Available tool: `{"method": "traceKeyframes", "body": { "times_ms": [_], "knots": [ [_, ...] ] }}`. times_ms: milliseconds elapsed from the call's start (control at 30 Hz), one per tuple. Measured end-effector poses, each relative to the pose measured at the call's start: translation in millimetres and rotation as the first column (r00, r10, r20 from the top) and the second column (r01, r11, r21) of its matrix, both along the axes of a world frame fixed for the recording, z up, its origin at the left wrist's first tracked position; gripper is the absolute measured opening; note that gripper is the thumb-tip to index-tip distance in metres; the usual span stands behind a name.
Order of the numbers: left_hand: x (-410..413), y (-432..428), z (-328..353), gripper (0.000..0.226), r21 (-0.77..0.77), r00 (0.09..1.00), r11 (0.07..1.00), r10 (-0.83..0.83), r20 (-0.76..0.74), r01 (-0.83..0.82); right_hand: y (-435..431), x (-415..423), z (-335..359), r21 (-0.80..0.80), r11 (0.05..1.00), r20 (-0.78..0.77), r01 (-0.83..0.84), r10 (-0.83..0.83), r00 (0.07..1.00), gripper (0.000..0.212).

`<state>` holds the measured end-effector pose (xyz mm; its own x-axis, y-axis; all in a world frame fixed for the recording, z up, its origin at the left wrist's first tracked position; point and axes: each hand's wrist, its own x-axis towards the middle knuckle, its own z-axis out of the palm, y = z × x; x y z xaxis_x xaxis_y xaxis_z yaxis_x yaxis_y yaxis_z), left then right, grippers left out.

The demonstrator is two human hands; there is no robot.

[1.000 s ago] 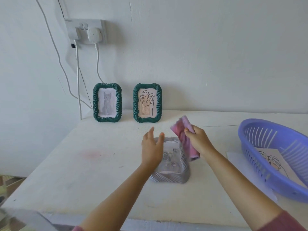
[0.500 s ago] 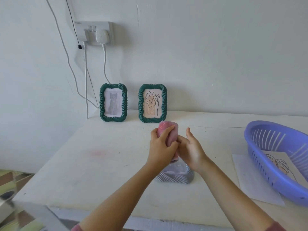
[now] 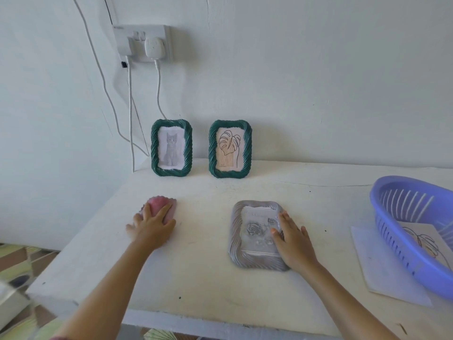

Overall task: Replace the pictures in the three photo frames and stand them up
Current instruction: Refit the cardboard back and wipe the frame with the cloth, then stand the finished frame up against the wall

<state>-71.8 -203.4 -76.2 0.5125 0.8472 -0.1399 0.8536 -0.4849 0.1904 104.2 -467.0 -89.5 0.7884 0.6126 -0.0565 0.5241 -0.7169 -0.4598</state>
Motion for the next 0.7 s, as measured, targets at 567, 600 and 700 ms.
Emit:
{"method": "traceKeyframes", "body": {
  "times_ms": [567,600,700],
  "knots": [
    [60,-141,-3,0.04,-0.11,0.953,0.976,-0.152,0.261,0.186,-2,-7,16,-0.026,0.96,0.133,0.28,-0.274,0.953,0.035],
    [63,-144,-2,0.038,-0.148,0.948,0.972,-0.133,0.289,0.182,-2,-7,17,0.039,0.955,0.077,0.293,-0.295,0.952,0.031],
    [67,-143,4,0.042,-0.307,0.939,0.941,-0.026,0.342,0.138,-5,-3,15,0.222,0.911,-0.105,0.346,-0.331,0.938,0.035]
  ]
}}
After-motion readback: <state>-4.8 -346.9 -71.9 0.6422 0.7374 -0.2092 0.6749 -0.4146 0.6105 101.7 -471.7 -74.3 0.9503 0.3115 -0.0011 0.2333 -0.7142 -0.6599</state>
